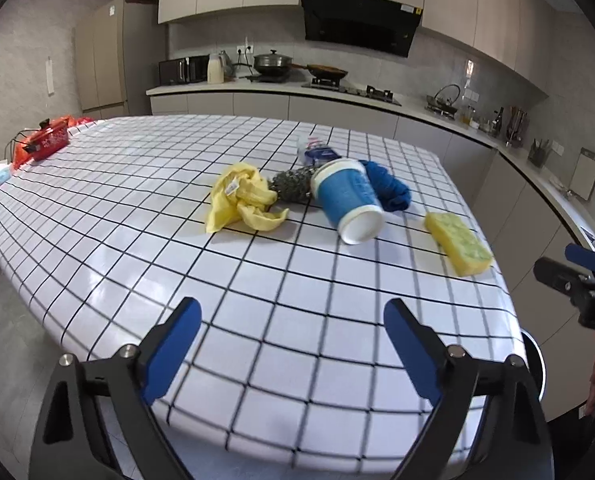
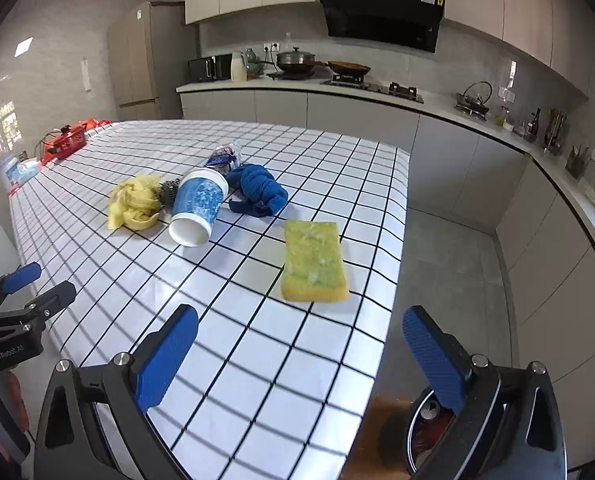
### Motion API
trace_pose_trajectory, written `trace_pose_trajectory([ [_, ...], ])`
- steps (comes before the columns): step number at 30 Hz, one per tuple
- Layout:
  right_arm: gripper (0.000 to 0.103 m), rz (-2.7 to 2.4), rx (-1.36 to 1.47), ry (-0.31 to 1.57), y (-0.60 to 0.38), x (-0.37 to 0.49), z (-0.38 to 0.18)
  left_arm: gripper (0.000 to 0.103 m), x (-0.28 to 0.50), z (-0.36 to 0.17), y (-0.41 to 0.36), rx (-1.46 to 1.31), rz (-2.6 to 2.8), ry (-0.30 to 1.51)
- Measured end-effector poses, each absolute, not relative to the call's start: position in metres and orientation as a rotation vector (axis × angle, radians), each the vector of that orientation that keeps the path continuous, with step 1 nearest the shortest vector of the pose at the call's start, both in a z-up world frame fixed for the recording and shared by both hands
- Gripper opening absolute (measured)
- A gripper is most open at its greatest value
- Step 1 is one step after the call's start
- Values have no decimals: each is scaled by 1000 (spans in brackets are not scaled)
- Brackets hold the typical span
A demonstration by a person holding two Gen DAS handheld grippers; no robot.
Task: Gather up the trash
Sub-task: 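Move both tools back from the bin toward the sponge and yellow cloth, then grasp the yellow sponge with the right tool while the left tool grasps the yellow cloth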
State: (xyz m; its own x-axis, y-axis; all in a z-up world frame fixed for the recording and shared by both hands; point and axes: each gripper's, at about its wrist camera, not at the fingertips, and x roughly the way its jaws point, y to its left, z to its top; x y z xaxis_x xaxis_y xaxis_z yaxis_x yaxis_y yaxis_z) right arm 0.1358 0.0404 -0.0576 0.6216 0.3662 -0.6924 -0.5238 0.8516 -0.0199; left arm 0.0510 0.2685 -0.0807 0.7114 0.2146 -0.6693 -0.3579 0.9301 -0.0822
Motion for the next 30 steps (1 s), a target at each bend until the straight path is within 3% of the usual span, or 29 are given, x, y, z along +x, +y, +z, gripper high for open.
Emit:
trace_pose_trajectory([
  [11,102,443,-221,824,75,200,-95,92,100,-108,305,-241,324,767],
  [17,96,404,-224,883,84,229,-119,92,127,-116,323,-233,320,795],
  [20,83,393,-222,920,88,244,-131,90,141,-120,335,-246,323,811],
  [22,67,397,-218,947,92,255,-139,90,148,-122,339,-240,326,813],
  [30,60,399,-187,954,112,290,-139,86,175,-127,363,-265,333,835],
])
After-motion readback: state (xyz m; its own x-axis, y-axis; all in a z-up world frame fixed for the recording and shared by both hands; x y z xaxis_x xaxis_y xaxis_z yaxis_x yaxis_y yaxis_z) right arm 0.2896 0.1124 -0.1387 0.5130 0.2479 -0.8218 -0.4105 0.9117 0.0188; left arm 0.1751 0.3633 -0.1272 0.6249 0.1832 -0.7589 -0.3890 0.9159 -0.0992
